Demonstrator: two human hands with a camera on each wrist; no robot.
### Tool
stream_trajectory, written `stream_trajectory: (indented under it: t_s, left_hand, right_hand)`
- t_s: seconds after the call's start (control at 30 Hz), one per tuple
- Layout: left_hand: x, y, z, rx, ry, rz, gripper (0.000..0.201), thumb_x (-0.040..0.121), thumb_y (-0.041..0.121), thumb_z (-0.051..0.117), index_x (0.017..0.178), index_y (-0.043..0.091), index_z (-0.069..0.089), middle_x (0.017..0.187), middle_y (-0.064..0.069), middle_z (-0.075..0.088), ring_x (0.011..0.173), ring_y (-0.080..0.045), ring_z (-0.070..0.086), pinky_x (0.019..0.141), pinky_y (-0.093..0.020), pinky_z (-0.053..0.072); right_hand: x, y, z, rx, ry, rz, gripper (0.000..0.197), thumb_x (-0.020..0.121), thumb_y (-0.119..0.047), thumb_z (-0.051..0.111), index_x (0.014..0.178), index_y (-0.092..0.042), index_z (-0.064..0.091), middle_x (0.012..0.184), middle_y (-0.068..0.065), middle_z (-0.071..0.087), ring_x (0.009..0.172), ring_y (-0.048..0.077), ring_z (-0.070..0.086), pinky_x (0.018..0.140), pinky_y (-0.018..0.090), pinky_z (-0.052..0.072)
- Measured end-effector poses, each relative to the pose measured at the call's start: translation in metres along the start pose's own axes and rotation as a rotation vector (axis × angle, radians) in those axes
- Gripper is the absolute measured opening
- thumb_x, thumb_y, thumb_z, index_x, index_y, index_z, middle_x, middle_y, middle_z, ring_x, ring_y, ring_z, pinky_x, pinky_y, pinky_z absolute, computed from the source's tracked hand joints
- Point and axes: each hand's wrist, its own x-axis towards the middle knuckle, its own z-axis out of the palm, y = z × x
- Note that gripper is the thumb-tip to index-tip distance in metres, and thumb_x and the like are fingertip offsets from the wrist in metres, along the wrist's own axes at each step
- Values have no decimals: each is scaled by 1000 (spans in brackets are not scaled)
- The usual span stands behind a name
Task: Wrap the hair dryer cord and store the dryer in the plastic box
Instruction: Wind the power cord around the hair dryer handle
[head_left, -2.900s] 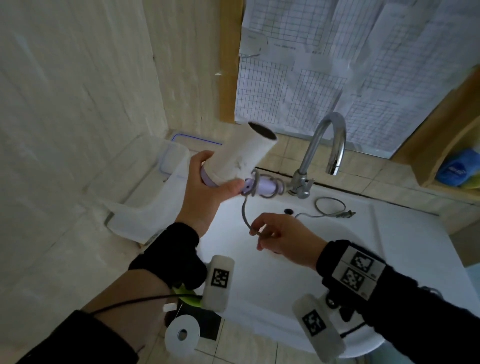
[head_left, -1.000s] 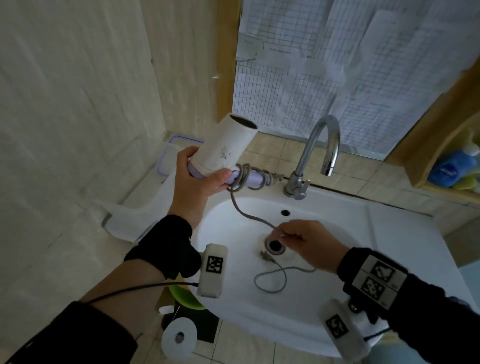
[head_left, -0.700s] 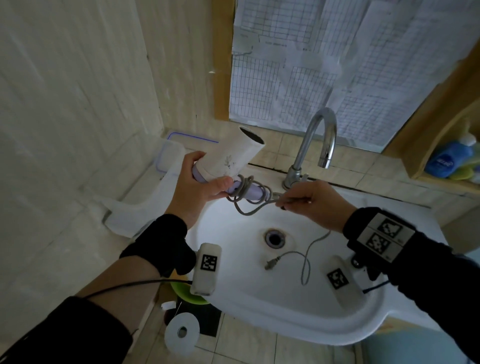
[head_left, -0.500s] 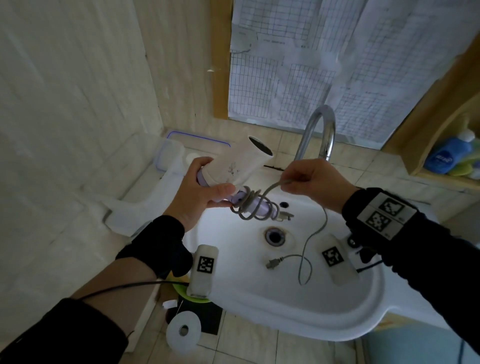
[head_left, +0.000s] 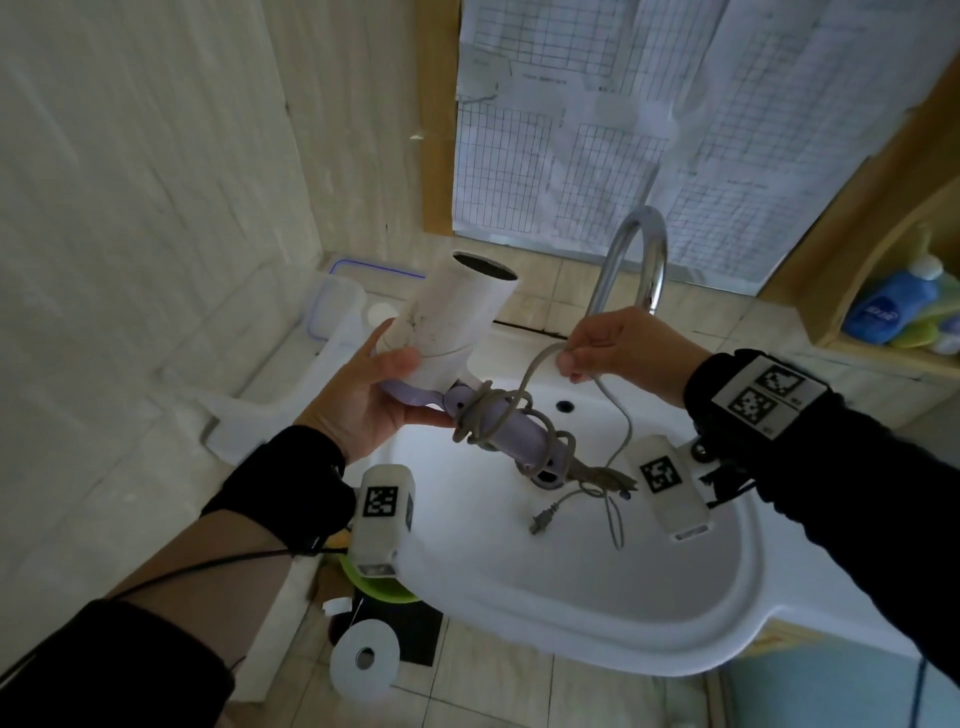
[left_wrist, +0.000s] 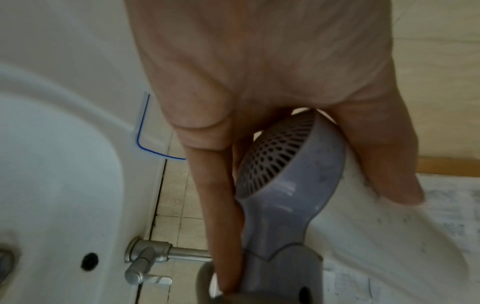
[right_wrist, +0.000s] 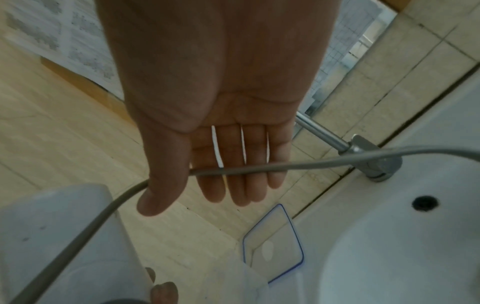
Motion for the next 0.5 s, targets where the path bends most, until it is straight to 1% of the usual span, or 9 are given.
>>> stream_trajectory:
  t_s: [0.07, 0.13, 0.2, 0.23, 0.27, 0.33, 0.4, 0.47, 0.5]
  left_hand:
    - [-1, -2, -2, -25, 16, -5, 93, 37, 34, 90, 117, 5, 51, 89, -15, 74, 75, -32, 73, 56, -45, 58]
    - [0, -5, -5, -87, 35, 8, 83, 32, 36, 90, 106, 7, 66, 84, -12, 76, 72, -30, 74, 54, -43, 58]
    - [2, -8, -10, -187, 62, 39, 66, 27, 37, 91, 87, 13, 79, 82, -11, 77, 71, -27, 75, 53, -41, 58]
    - [3, -9, -11, -227, 73, 59, 62, 27, 37, 91, 83, 14, 80, 82, -10, 77, 72, -26, 75, 54, -41, 59]
    - [4, -10, -11, -257, 80, 74, 60, 28, 37, 91, 82, 15, 81, 84, -10, 78, 74, -25, 75, 56, -42, 59]
    - [6, -12, -7, -302, 85, 87, 60, 30, 36, 91, 84, 15, 80, 86, -10, 78, 77, -25, 75, 59, -41, 60]
    - [6, -15, 1, -358, 89, 85, 72, 29, 35, 92, 95, 11, 76, 86, -11, 77, 77, -25, 75, 60, -39, 60]
    - [7, -18, 11, -414, 96, 95, 86, 32, 32, 93, 109, 7, 63, 88, -13, 77, 79, -26, 75, 61, -39, 60]
    - [8, -20, 15, -442, 93, 106, 86, 34, 31, 93, 111, 6, 61, 89, -14, 76, 81, -26, 75, 63, -39, 60]
  right_hand:
    - [2, 4, 3, 1, -32, 16, 20, 79, -20, 69, 86, -2, 70, 88, 11, 72, 85, 19, 68, 84, 26, 53]
    - [2, 7, 5, 12, -79, 24, 16, 80, -19, 68, 88, -5, 70, 89, 6, 72, 85, 13, 68, 81, 19, 52]
    - [3, 10, 9, 92, -113, 41, 8, 81, -12, 66, 87, -6, 69, 84, 1, 71, 81, 8, 68, 80, 17, 54]
    - [3, 12, 12, 152, -113, 44, 4, 82, -8, 65, 83, -8, 69, 79, -2, 71, 76, 6, 68, 79, 17, 55]
    - [5, 15, 15, 207, -97, 48, 9, 82, -4, 64, 78, -12, 68, 72, -6, 71, 70, 5, 68, 75, 17, 55]
    - [7, 19, 24, 279, -33, 45, 23, 82, -1, 62, 70, -20, 68, 66, -7, 69, 67, 12, 65, 67, 22, 53]
    - [9, 25, 35, 380, 18, 69, 25, 83, -3, 59, 71, -22, 68, 75, 4, 66, 74, 23, 61, 67, 31, 49]
    - [9, 28, 47, 540, 26, 128, 16, 86, -3, 57, 82, -15, 65, 84, 7, 66, 78, 21, 63, 76, 31, 55]
    - [9, 30, 53, 589, 21, 145, 12, 87, -4, 56, 84, -12, 64, 85, 7, 66, 80, 18, 64, 83, 32, 53]
